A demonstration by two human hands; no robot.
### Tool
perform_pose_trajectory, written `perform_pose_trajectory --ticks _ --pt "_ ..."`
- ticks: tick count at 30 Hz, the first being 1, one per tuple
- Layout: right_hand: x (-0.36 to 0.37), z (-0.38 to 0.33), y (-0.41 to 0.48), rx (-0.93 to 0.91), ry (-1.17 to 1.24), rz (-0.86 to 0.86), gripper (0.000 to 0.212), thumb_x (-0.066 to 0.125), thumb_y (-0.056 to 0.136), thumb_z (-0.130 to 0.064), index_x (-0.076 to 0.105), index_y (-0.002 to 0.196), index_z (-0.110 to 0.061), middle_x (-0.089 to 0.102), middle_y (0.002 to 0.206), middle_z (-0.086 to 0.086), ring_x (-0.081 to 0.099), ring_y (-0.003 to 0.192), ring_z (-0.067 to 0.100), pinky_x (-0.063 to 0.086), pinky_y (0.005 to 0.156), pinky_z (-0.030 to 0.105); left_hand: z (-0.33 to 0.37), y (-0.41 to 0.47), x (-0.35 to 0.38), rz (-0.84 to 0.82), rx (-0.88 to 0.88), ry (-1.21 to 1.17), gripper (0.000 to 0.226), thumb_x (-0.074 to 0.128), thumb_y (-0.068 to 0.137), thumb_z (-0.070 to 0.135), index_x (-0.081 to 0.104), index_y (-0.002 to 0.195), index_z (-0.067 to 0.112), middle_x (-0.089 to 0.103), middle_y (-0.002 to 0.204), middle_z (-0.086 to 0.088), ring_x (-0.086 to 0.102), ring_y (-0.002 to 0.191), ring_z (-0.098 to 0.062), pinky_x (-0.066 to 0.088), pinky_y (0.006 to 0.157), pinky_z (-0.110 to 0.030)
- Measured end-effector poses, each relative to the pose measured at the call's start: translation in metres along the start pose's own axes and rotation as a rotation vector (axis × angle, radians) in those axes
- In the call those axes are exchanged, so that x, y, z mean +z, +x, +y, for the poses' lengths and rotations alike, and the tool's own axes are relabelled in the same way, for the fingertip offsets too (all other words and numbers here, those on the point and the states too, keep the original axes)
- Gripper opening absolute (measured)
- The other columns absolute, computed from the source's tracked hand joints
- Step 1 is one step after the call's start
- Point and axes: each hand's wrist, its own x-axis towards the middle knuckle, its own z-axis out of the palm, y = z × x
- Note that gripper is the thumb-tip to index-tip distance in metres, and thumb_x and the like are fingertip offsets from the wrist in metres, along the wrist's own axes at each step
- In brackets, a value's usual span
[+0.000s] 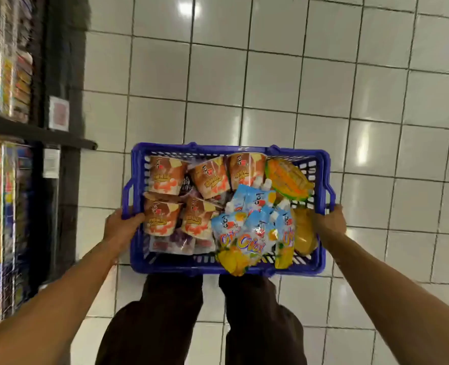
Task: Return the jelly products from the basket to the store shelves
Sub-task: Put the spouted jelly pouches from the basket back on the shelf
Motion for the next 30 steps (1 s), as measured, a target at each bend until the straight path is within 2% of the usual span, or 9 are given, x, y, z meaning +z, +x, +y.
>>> perform_pose_trajectory --ticks 3,6,10,13,16,21,24,28,30 --pt "-0.002 0.006 0.003 0.009 0.088 0.033 0.026 0.074 0.075 -0.019 0.056 0.094 -0.023 0.062 0.078 0.0 0.061 0.068 0.021 0.042 0.053 0.024 -0.004 0.003 -0.002 -0.056 -0.012 -0.067 0.02 0.065 0.087 0.006 0.06 0.102 0.018 0.066 0.1 -0.013 0.061 0.076 -0.02 0.048 0.067 -0.032" --pt "-0.005 0.001 0.008 0.119 0.222 0.007 0.025 0.073 0.076 -0.005 0.057 0.082 -0.024 0.06 0.07 0.001 0.057 0.059 0.017 0.041 0.048 0.022 0.005 -0.006 0.006 0.012 -0.09 -0.198 0.007 0.061 0.09 0.017 0.059 0.096 0.016 0.065 0.088 -0.009 0.058 0.068 -0.018 0.043 0.055 -0.029" --pt "-0.017 -0.004 0.009 0.18 0.242 -0.008 0.025 0.07 0.076 0.005 0.061 0.09 -0.014 0.058 0.071 0.006 0.054 0.058 0.019 0.044 0.05 0.026 0.021 -0.032 0.008 0.032 -0.126 -0.297 0.032 0.068 0.084 0.049 0.059 0.093 0.019 0.065 0.082 -0.001 0.062 0.073 -0.019 0.046 0.056 -0.029" --pt "-0.041 -0.005 -0.008 0.189 0.246 0.02 0.024 0.07 0.077 0.002 0.062 0.093 -0.014 0.06 0.075 0.006 0.056 0.062 0.02 0.047 0.058 0.031 0.031 -0.058 -0.004 0.085 -0.092 -0.288 0.039 0.071 0.079 0.056 0.062 0.092 0.02 0.068 0.085 -0.001 0.065 0.076 -0.02 0.05 0.06 -0.03" --pt "-0.085 -0.015 -0.041 0.185 0.273 0.033 0.022 0.068 0.075 0.0 0.062 0.088 -0.017 0.06 0.072 0.005 0.056 0.061 0.021 0.049 0.057 0.032 0.052 -0.103 -0.026 0.138 -0.074 -0.336 0.033 0.073 0.078 0.052 0.064 0.086 0.022 0.07 0.09 -0.006 0.066 0.077 -0.023 0.054 0.071 -0.036" --pt "-0.18 -0.05 -0.111 0.103 0.327 0.051 0.023 0.066 0.073 0.001 0.058 0.074 -0.02 0.057 0.066 0.006 0.051 0.056 0.022 0.047 0.059 0.031 0.105 -0.217 -0.079 0.254 0.019 -0.44 0.025 0.076 0.076 0.044 0.069 0.086 0.022 0.072 0.093 -0.009 0.069 0.076 -0.015 0.057 0.072 -0.03" --pt "-0.244 -0.095 -0.154 0.031 0.346 0.037 0.021 0.065 0.072 -0.001 0.058 0.071 -0.02 0.054 0.063 0.006 0.047 0.053 0.02 0.042 0.054 0.029 0.15 -0.285 -0.114 0.334 0.064 -0.488 0.022 0.075 0.079 0.039 0.066 0.083 0.019 0.066 0.063 0.011 0.058 0.047 0.009 0.046 0.045 -0.01" --pt "-0.305 -0.165 -0.19 -0.045 0.376 0.016 0.021 0.065 0.068 0.002 0.061 0.076 -0.016 0.054 0.063 0.004 0.047 0.052 0.018 0.042 0.051 0.026 0.2 -0.335 -0.146 0.334 0.04 -0.595 0.022 0.077 0.077 0.036 0.062 0.068 0.023 0.067 0.063 0.009 0.061 0.052 -0.005 0.05 0.049 -0.021" --pt "-0.323 -0.202 -0.197 -0.08 0.347 0.008 0.024 0.066 0.066 0.004 0.062 0.083 -0.014 0.055 0.064 0.003 0.048 0.052 0.017 0.043 0.049 0.026 0.217 -0.346 -0.155 0.325 0.015 -0.632 0.024 0.077 0.075 0.038 0.062 0.066 0.023 0.067 0.059 0.01 0.06 0.049 -0.004 0.049 0.047 -0.019"
